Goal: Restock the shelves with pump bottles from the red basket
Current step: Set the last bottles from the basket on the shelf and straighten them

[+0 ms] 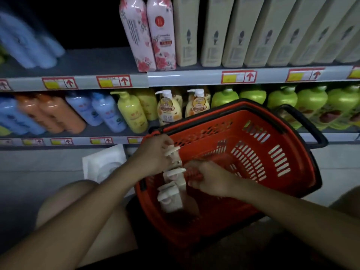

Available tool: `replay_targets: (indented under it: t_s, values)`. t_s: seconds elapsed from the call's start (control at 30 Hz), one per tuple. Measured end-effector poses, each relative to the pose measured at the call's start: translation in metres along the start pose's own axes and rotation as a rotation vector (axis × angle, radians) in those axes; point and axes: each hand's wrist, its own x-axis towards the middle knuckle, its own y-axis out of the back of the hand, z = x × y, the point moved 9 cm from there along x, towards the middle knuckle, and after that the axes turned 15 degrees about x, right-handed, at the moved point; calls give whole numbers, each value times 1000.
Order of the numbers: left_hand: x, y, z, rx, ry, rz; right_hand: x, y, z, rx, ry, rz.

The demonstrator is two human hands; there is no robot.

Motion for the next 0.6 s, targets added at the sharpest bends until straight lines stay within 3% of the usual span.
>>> replay_targets:
  t_s: [0.23, 0.3, 0.47, 0.6]
  values:
    - [12, -10, -8, 104, -20, -42, 19, -63, -20, -298, 174, -243]
    - [13, -12, -12, 95, -19, -58, 16, -76, -25, -239, 195, -317]
    - [15, -11, -4, 84, -35, -79, 13, -70, -26, -127, 316, -167]
    - [19, -1, 12, 51, -56, -56, 9, -45, -6, -82, 267, -156]
